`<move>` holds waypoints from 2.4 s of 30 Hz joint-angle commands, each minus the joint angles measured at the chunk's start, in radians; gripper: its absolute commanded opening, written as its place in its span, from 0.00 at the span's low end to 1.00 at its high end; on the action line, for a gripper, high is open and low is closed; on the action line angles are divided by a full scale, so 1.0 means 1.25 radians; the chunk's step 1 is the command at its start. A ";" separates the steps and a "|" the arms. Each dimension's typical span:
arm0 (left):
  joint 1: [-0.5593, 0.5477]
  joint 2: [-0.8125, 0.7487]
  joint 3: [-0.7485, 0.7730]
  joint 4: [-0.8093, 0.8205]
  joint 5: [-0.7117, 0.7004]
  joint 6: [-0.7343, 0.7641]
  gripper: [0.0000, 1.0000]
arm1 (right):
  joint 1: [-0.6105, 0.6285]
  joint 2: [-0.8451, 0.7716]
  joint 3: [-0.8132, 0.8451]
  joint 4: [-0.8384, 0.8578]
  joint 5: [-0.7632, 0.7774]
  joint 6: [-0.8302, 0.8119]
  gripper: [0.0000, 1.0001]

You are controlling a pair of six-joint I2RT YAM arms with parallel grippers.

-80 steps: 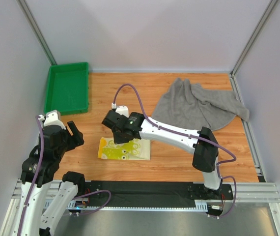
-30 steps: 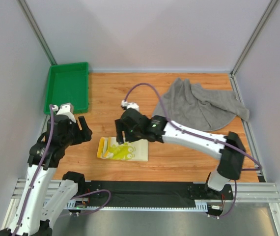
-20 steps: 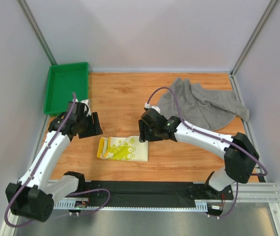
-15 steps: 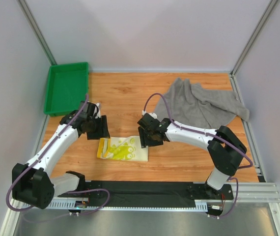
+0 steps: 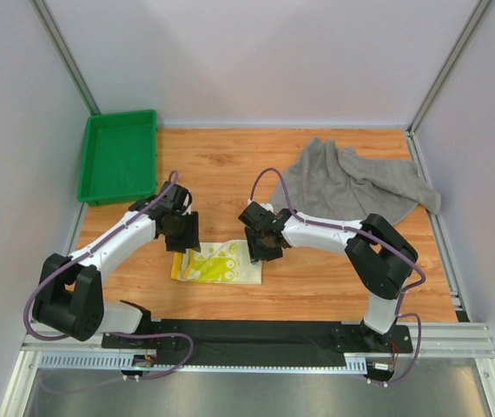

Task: Roll the towels
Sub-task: Fold the towel

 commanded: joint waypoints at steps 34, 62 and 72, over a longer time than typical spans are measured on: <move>-0.039 -0.063 -0.010 -0.007 -0.165 -0.038 0.02 | -0.002 0.062 -0.051 0.063 -0.040 -0.009 0.42; -0.177 -0.141 -0.062 -0.053 -0.158 -0.203 0.17 | -0.046 -0.092 0.092 -0.049 -0.122 -0.165 0.00; -0.177 -0.054 -0.113 -0.030 -0.235 -0.254 0.22 | -0.121 0.068 0.130 0.068 -0.363 -0.172 0.00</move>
